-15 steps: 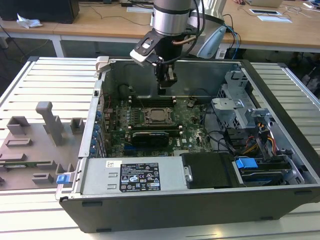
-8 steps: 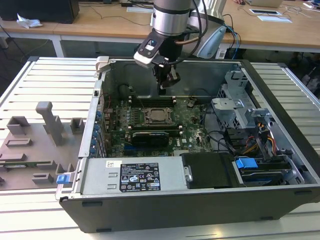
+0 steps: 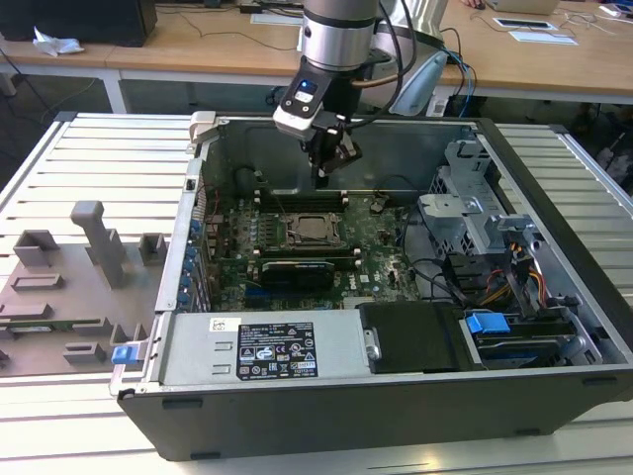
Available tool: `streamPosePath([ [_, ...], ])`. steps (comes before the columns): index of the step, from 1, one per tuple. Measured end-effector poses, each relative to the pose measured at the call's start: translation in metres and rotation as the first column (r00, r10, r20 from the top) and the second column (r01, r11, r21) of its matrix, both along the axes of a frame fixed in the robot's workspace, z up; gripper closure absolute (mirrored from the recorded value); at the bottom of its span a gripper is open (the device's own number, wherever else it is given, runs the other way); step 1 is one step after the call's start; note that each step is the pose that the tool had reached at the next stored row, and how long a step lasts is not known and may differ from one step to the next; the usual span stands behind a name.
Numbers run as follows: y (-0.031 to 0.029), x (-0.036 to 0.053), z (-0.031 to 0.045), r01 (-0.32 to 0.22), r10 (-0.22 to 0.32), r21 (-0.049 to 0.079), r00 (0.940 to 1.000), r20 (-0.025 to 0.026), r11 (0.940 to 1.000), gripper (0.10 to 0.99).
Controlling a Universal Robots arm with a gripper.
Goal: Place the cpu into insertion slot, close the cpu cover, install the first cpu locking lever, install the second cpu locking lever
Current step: 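Install the first cpu locking lever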
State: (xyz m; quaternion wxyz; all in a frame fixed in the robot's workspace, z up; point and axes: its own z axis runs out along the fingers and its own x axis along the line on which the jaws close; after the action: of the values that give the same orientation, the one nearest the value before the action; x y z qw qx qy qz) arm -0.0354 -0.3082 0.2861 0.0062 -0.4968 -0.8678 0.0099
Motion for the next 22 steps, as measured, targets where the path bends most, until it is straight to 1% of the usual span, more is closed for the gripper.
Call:
streamPosePath([
  [2,0.0000,0.0000,0.0000,-0.045,0.045,0.000,0.9990,0.0000,0.9990,0.984],
  [6,0.0000,0.0000,0.0000,-0.088,0.088,0.000,0.9961,0.0000,0.9961,0.984],
  [8,0.0000,0.0000,0.0000,-0.129,0.129,0.000,0.9917,0.0000,0.9917,0.984],
  [9,0.0000,0.0000,0.0000,-0.151,0.151,0.000,0.9885,0.0000,0.9885,0.984],
  [11,0.0000,0.0000,0.0000,-0.173,0.173,0.000,0.9850,0.0000,0.9850,0.984],
  [13,0.0000,0.0000,0.0000,-0.203,0.203,0.000,0.9791,0.0000,0.9791,0.984],
  [15,0.0000,0.0000,0.0000,-0.218,0.218,0.000,0.9759,0.0000,0.9759,0.984],
  [22,0.0000,0.0000,0.0000,-0.284,0.284,0.000,0.9589,0.0000,0.9589,0.984],
])
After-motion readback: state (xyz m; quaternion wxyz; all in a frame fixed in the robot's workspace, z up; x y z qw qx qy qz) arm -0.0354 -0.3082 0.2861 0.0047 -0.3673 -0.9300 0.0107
